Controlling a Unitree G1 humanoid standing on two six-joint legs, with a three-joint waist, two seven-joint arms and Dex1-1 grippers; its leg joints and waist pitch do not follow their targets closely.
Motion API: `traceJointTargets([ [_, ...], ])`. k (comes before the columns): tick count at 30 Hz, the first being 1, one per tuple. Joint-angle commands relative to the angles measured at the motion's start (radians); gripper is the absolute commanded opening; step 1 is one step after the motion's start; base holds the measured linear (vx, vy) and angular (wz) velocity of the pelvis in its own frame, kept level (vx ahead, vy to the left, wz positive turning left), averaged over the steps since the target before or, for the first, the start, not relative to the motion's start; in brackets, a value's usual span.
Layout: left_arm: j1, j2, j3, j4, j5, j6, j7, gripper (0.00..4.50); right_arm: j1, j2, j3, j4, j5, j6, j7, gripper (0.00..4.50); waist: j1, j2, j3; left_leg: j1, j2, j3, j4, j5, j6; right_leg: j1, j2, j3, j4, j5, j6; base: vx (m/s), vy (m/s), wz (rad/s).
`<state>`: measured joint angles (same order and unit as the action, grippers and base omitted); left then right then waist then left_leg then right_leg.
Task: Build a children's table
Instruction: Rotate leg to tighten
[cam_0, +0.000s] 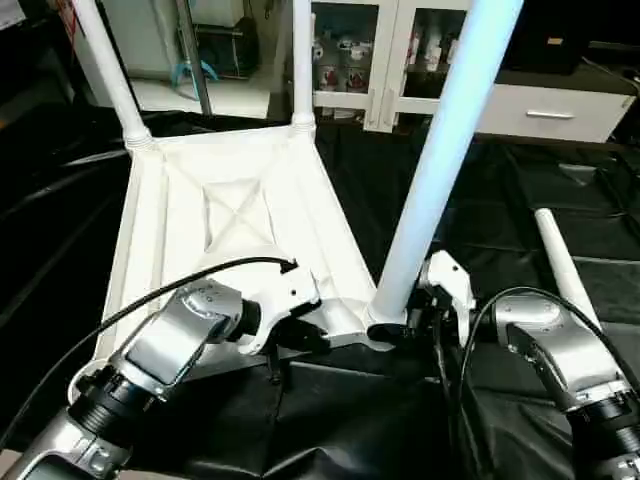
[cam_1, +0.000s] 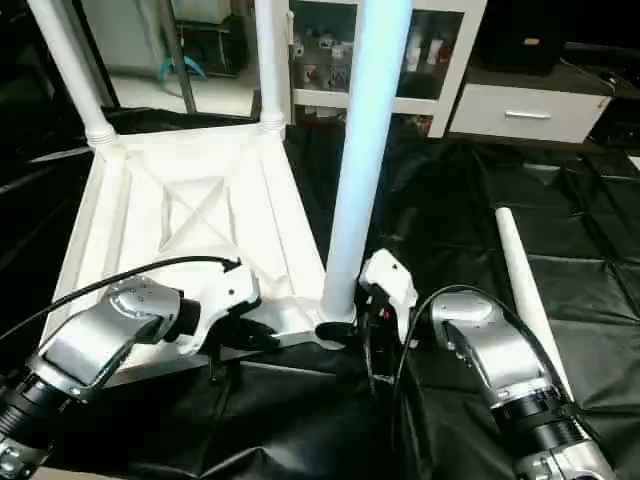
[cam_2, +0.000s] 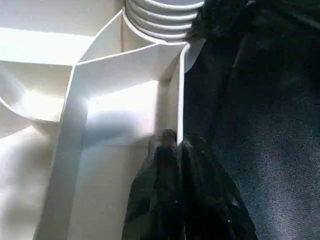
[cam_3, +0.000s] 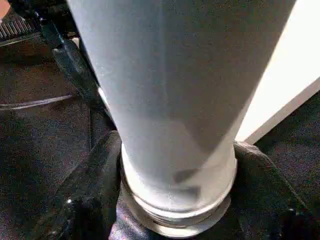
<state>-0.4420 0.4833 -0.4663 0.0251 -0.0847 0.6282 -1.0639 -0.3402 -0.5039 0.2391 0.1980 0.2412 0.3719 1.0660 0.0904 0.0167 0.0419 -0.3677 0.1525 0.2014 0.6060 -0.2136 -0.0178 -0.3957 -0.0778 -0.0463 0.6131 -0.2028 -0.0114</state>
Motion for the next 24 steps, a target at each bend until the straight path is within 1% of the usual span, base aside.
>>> traceJointTargets([
  [1,0.018,0.0,-0.053,-0.008,-0.007,0.02,-0.039,0.0,-0.006,0.003,0.001,0.0,0.001,-0.01,0.017,2.73,-0.003,-0.009,-0.056,0.016,0.08,-0.037,-0.069,-0.079,0.066,0.047,-0.079,0.047,-0.056,-0.045,-0.272,0.0,0.0,0.0],
  [4,0.019,-0.001,-0.05,-0.007,-0.007,0.023,-0.035,0.0,-0.006,0.006,0.0,0.003,-0.002,-0.013,0.011,2.72,-0.003,-0.01,-0.057,0.015,0.079,-0.037,-0.068,-0.067,0.071,0.047,-0.079,0.047,-0.054,-0.03,-0.272,0.0,0.0,0.0],
  [5,0.019,-0.015,-0.038,0.004,-0.007,0.023,-0.015,0.0,-0.013,0.022,-0.006,0.024,-0.014,-0.018,-0.026,2.72,-0.003,-0.012,-0.058,0.015,0.079,-0.037,-0.067,-0.063,0.074,0.047,-0.079,0.047,-0.054,-0.026,-0.273,0.0,0.0,0.0],
  [7,0.013,-0.054,-0.01,0.036,-0.008,0.022,0.035,0.0,-0.034,0.062,-0.023,0.082,-0.049,-0.032,-0.13,2.72,-0.006,-0.01,-0.055,0.013,0.079,-0.036,-0.068,-0.07,0.071,0.046,-0.079,0.047,-0.056,-0.043,-0.275,0.0,0.0,0.0],
  [8,0.008,-0.081,0.007,0.059,-0.007,0.02,0.071,0.0,-0.049,0.091,-0.038,0.123,-0.07,-0.043,-0.204,2.72,-0.01,-0.009,-0.05,0.013,0.077,-0.036,-0.071,-0.109,0.052,0.042,-0.079,0.047,-0.065,-0.102,-0.27,0.0,0.0,0.0],
  [9,0.0,-0.109,0.023,0.088,0.0,0.019,0.113,0.0,-0.059,0.119,-0.05,0.155,-0.079,-0.038,-0.262,2.72,-0.016,-0.013,-0.05,0.012,0.076,-0.039,-0.073,-0.139,0.029,0.047,-0.082,0.046,-0.07,-0.165,-0.254,0.0,0.0,0.0],
  [10,-0.004,-0.122,0.029,0.101,0.003,0.019,0.132,0.0,-0.064,0.131,-0.055,0.169,-0.082,-0.036,-0.287,2.72,-0.018,-0.013,-0.05,0.014,0.076,-0.039,-0.075,-0.15,0.021,0.046,-0.081,0.046,-0.073,-0.193,-0.246,0.0,0.0,0.0],
  [12,-0.021,-0.181,0.059,0.152,0.011,0.034,0.214,0.0,-0.084,0.191,-0.077,0.231,-0.094,-0.025,-0.401,2.72,-0.036,-0.012,-0.043,0.017,0.075,-0.043,-0.081,-0.222,-0.01,0.041,-0.081,0.045,-0.087,-0.312,-0.214,0.0,0.0,0.0],
  [13,-0.025,-0.192,0.065,0.161,0.011,0.038,0.228,0.0,-0.087,0.201,-0.08,0.24,-0.097,-0.024,-0.422,2.72,-0.038,-0.012,-0.043,0.018,0.074,-0.045,-0.081,-0.237,-0.017,0.041,-0.082,0.045,-0.09,-0.341,-0.204,0.0,0.0,0.0],
  [14,-0.04,-0.234,0.087,0.2,0.014,0.052,0.284,0.0,-0.105,0.247,-0.097,0.283,-0.107,-0.019,-0.515,2.72,-0.045,-0.012,-0.04,0.019,0.073,-0.048,-0.084,-0.27,-0.025,0.038,-0.081,0.043,-0.095,-0.391,-0.186,0.0,0.0,0.0],
  [15,-0.04,-0.234,0.087,0.2,0.014,0.052,0.284,0.0,-0.105,0.247,-0.097,0.283,-0.107,-0.019,-0.515,2.72,-0.052,-0.012,-0.037,0.026,0.072,-0.048,-0.086,-0.306,-0.035,0.031,-0.08,0.043,-0.102,-0.435,-0.171,0.0,0.0,0.0],
  [16,-0.055,-0.268,0.104,0.238,0.022,0.051,0.339,0.0,-0.121,0.282,-0.11,0.319,-0.114,-0.023,-0.587,2.72,-0.054,-0.01,-0.038,0.027,0.073,-0.052,-0.087,-0.319,-0.039,0.032,-0.082,0.042,-0.104,-0.448,-0.165,0.0,0.0,0.0],
  [17,-0.077,-0.309,0.126,0.292,0.028,0.039,0.402,0.0,-0.143,0.326,-0.132,0.365,-0.116,-0.027,-0.681,2.72,-0.06,-0.01,-0.038,0.028,0.071,-0.05,-0.087,-0.32,-0.044,0.027,-0.079,0.044,-0.105,-0.443,-0.161,0.0,0.0,0.0],
  [18,-0.094,-0.34,0.143,0.332,0.033,0.026,0.45,0.0,-0.159,0.358,-0.149,0.4,-0.117,-0.031,-0.749,2.72,-0.064,-0.011,-0.042,0.03,0.069,-0.052,-0.087,-0.325,-0.056,0.028,-0.079,0.043,-0.106,-0.441,-0.162,0.0,0.0,0.0],
  [19,-0.105,-0.361,0.156,0.36,0.037,0.012,0.487,0.0,-0.171,0.377,-0.162,0.423,-0.118,-0.034,-0.791,2.72,-0.062,-0.01,-0.043,0.028,0.07,-0.055,-0.088,-0.319,-0.056,0.031,-0.082,0.043,-0.104,-0.43,-0.162,0.0,0.0,0.0],
  [20,-0.127,-0.389,0.169,0.407,0.046,-0.017,0.538,0.0,-0.189,0.413,-0.19,0.46,-0.113,-0.042,-0.874,2.72,-0.061,-0.011,-0.043,0.024,0.072,-0.054,-0.089,-0.306,-0.05,0.032,-0.082,0.044,-0.104,-0.402,-0.161,0.0,0.0,0.0],
  [21,-0.142,-0.408,0.179,0.441,0.054,-0.038,0.571,0.0,-0.204,0.436,-0.21,0.489,-0.112,-0.052,-0.93,2.72,-0.061,-0.011,-0.044,0.029,0.07,-0.049,-0.088,-0.304,-0.048,0.026,-0.08,0.046,-0.104,-0.378,-0.165,0.0,0.0,0.0],
  [22,-0.149,-0.416,0.181,0.457,0.06,-0.052,0.587,0.0,-0.21,0.448,-0.218,0.501,-0.111,-0.056,-0.957,2.72,-0.06,-0.011,-0.045,0.029,0.069,-0.049,-0.088,-0.302,-0.045,0.027,-0.079,0.046,-0.104,-0.369,-0.167,0.0,0.0,0.0],
  [23,-0.159,-0.428,0.184,0.479,0.067,-0.071,0.61,0.0,-0.219,0.464,-0.23,0.517,-0.11,-0.063,-0.995,2.72,-0.058,-0.009,-0.046,0.026,0.069,-0.048,-0.089,-0.286,-0.04,0.028,-0.079,0.047,-0.102,-0.338,-0.169,0.0,0.0,0.0],
  [24,-0.183,-0.455,0.179,0.531,0.087,-0.114,0.65,0.0,-0.24,0.501,-0.24,0.552,-0.122,-0.087,-1.072,2.72,-0.056,-0.01,-0.048,0.027,0.071,-0.048,-0.089,-0.283,-0.04,0.03,-0.079,0.047,-0.099,-0.321,-0.171,0.0,0.0,0.0],
])
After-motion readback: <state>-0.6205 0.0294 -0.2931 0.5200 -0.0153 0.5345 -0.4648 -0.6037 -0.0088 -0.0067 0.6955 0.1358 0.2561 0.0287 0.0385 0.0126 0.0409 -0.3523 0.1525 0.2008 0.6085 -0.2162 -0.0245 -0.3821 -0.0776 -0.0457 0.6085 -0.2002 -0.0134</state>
